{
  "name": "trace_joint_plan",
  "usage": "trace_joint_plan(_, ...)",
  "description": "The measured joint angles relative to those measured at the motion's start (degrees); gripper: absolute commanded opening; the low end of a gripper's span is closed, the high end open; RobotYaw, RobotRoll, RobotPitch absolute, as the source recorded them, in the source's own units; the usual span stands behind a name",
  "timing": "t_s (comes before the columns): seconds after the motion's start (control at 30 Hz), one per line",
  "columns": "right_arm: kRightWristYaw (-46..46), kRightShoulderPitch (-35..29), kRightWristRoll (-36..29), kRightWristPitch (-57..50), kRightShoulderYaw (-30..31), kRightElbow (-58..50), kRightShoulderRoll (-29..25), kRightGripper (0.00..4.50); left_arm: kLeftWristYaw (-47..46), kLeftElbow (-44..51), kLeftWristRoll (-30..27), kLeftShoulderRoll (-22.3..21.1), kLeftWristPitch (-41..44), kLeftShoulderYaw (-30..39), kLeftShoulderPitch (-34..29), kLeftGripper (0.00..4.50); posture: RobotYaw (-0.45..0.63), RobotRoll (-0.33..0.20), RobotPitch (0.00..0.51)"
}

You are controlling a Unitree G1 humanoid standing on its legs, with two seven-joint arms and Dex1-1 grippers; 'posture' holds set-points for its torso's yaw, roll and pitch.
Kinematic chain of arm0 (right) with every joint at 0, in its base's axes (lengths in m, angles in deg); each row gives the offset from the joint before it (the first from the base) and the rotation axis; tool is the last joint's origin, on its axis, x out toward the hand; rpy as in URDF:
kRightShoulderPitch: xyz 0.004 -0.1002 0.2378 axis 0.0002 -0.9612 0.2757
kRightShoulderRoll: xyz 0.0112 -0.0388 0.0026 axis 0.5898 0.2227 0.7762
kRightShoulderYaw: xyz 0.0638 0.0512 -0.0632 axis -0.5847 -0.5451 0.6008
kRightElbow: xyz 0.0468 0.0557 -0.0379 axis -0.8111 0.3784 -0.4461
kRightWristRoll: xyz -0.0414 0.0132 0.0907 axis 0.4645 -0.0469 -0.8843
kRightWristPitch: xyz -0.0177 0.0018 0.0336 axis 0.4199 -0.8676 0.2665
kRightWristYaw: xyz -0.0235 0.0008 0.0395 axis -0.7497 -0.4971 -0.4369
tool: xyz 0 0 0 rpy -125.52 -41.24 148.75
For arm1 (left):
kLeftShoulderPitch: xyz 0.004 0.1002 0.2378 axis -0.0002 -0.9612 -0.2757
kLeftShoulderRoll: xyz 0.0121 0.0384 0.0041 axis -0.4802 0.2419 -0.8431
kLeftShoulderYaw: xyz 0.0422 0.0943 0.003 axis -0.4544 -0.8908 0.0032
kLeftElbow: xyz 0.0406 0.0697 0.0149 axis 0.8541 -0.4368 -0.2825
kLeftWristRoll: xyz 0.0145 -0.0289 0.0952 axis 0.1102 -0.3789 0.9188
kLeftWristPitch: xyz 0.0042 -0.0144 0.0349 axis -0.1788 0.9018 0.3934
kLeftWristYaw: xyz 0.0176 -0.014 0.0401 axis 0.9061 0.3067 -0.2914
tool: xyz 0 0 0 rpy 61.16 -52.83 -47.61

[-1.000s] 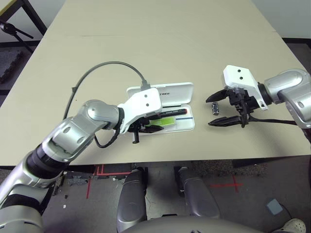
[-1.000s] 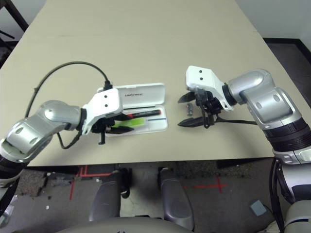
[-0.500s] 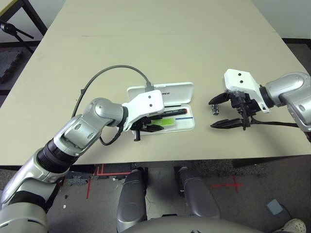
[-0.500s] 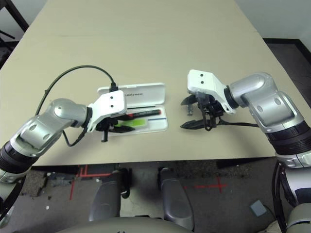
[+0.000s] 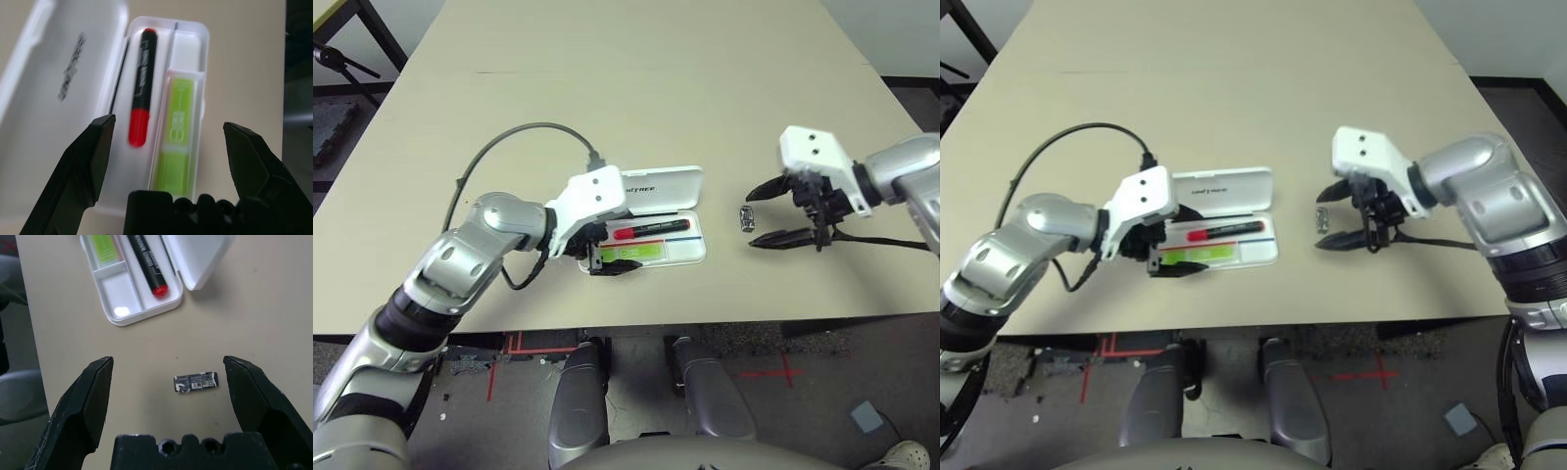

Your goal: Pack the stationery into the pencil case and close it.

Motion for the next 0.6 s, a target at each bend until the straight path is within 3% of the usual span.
trace_joint_plan(0.1, -4.3, -0.9, -1.6, -3.5, -3.5, -0.1, 1.4, 4.50, 0.3, 1.2, -3.2, -2.0, 0.4, 6.6, -3.8, 4.46, -0.08, 0.000, 0.213)
trace_joint_plan(0.27, -21.4, 3.5, -0.7, -13.5, -9.4, 2.1, 7.9, 4.50, 0.3, 1.3, -6.5, -6.3, 1.4, 16.6, -5.9, 4.46, -0.08, 0.000, 0.208)
trace_joint_plan(0.4, -34.1, 7.1, 0.9, -24.8, -12.0, 2.1, 12.1, 4.50, 0.0, 1.2, -7.0, -7.0, 1.4, 17.7, -6.2, 4.46, -0.08, 0.000, 0.208)
trace_joint_plan(0.6, -45.3, 6.0, 1.0, -39.0, -13.5, -4.1, 17.6, 4.50, -1.2, 1.2, -7.2, -6.9, 1.7, 16.6, -5.5, 4.46, -0.10, 0.000, 0.198)
